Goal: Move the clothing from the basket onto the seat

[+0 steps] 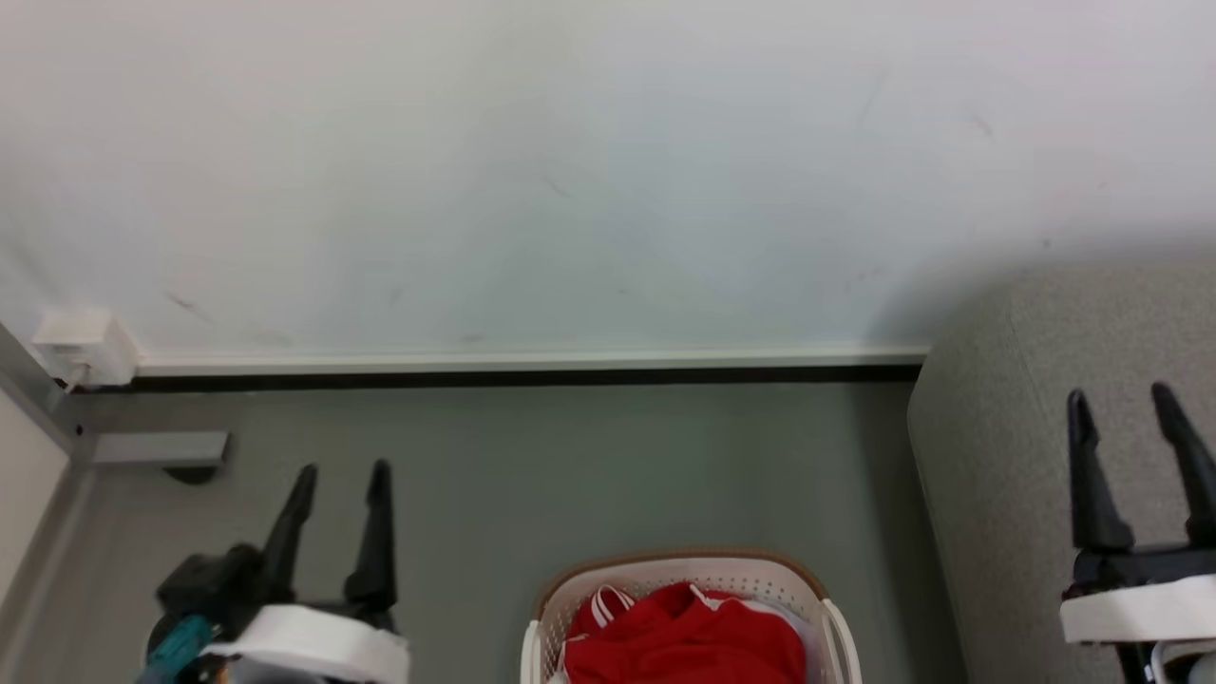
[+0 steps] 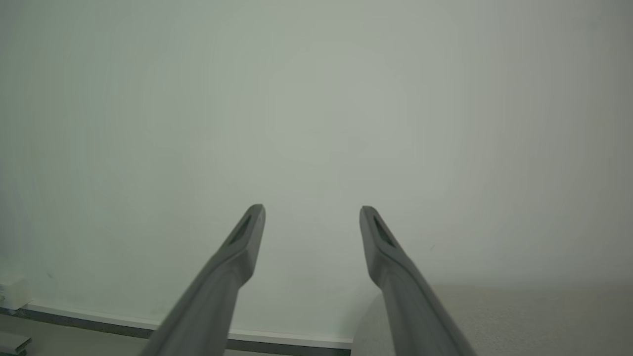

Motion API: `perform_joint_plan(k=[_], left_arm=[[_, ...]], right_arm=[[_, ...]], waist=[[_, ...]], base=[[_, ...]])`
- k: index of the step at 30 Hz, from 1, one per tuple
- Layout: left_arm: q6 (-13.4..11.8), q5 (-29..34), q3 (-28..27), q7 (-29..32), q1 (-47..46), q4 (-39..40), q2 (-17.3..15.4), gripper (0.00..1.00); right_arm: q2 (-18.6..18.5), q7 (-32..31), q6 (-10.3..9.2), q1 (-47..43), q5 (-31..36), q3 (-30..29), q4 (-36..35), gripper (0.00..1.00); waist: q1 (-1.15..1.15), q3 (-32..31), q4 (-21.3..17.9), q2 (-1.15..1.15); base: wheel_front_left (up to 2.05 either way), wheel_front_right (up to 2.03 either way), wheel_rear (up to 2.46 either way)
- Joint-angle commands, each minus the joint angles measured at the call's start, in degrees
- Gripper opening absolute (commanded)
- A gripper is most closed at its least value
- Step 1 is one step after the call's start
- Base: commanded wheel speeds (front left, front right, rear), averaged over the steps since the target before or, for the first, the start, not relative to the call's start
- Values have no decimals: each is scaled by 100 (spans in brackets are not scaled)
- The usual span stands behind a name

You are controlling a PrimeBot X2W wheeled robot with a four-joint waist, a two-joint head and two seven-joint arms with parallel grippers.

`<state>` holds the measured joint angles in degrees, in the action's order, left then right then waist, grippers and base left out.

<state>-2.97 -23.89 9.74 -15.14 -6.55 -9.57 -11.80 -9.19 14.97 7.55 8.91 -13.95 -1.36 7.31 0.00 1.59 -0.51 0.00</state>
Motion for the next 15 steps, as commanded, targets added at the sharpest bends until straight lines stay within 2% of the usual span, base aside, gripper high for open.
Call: perform_joint_plan(k=[1, 7, 15], left_arm=[[78, 107, 84, -2, -184, -56, 22, 100], [420, 267, 603, 167, -872, -557, 181, 100], [742, 551, 1262, 782, -1732, -1609, 271, 100]], right_arm=[[-82, 16, -12, 117, -11, -60, -54, 100], [-176, 16, -12, 486, 78, -225, -217, 100], [31, 16, -12, 782, 149, -380, -366, 100]], waist=[[0, 240, -92, 0], [0, 937, -365, 0], [0, 1836, -756, 0]], base=[[0, 0, 0], [0, 0, 0], [0, 0, 0]])
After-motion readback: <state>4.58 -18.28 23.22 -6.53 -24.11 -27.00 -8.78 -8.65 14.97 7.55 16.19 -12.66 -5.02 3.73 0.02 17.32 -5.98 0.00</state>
